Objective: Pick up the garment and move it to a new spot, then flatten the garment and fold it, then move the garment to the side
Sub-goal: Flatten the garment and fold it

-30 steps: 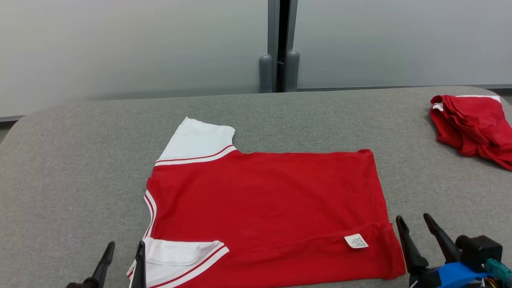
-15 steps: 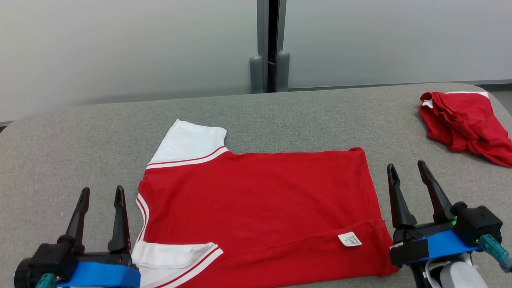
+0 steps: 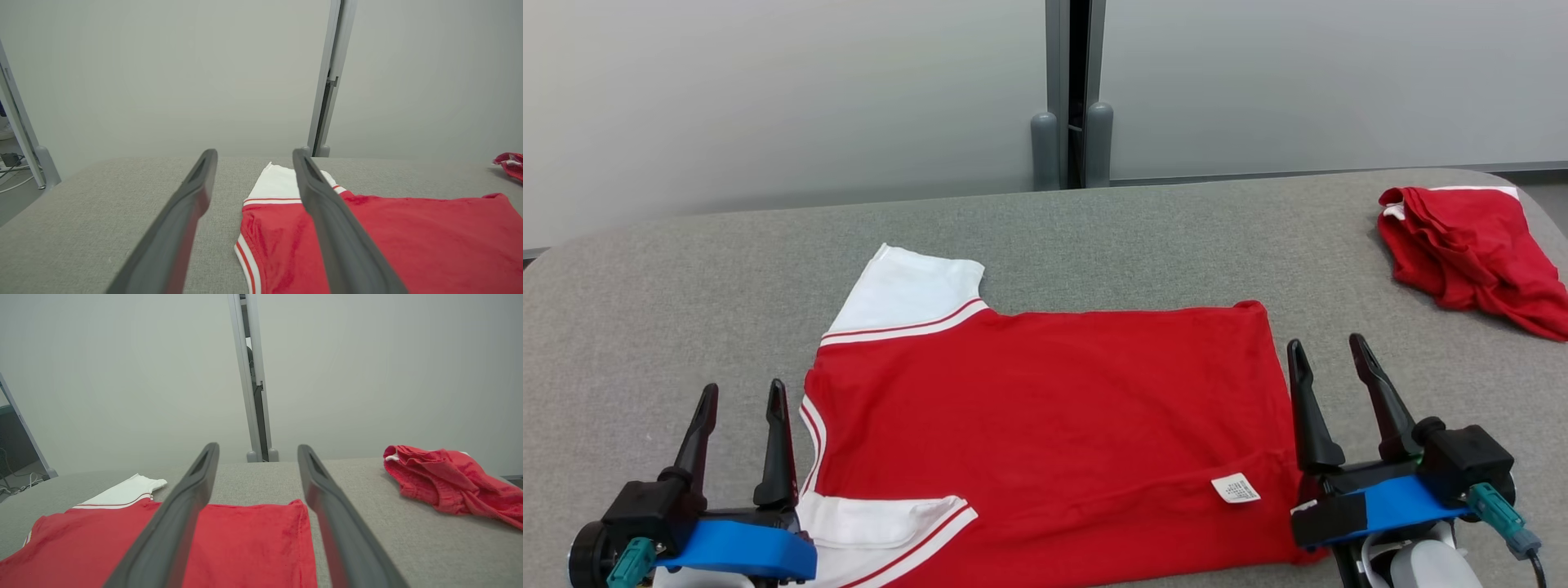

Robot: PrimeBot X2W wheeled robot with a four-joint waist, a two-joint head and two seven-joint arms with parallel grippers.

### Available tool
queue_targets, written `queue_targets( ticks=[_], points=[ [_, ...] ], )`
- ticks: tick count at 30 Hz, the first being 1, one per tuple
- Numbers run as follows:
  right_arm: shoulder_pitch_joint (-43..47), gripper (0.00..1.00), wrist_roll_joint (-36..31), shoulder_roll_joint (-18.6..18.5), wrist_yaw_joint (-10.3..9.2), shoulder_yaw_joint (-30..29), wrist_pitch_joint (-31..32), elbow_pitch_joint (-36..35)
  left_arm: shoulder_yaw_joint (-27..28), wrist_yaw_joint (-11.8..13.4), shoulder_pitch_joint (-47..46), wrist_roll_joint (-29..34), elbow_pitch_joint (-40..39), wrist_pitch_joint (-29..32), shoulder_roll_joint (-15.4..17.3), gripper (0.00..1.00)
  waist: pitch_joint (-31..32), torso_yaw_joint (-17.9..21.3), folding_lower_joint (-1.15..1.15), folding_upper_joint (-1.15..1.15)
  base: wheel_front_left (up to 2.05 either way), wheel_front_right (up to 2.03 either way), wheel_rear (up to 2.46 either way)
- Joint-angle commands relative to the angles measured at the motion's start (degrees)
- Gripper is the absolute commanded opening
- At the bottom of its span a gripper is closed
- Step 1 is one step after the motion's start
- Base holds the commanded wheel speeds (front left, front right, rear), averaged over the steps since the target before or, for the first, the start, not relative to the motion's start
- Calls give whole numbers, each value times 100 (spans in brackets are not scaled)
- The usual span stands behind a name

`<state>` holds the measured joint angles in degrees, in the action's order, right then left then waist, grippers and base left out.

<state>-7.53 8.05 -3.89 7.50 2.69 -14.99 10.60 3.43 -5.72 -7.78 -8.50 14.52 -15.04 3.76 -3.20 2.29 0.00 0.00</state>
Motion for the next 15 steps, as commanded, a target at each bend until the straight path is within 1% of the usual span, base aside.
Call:
queue_targets(
  ticks=[1, 9, 15],
  points=[
    [16, 100, -52, 35, -3, -7, -24, 79, 28, -48, -55, 36, 75, -15, 0, 100, 11, 4, 0, 0, 0, 0, 0],
    [-78, 100, -102, 73, -3, -47, -24, 259, 83, -98, -138, 115, 238, -16, -30, 100, 1, 46, 0, 0, 0, 0, 0],
    [-456, 100, -206, -124, -3, -172, -24, 174, 46, -141, -758, 142, 427, -15, 75, 100, -203, 11, 0, 0, 0, 0, 0]
  ],
)
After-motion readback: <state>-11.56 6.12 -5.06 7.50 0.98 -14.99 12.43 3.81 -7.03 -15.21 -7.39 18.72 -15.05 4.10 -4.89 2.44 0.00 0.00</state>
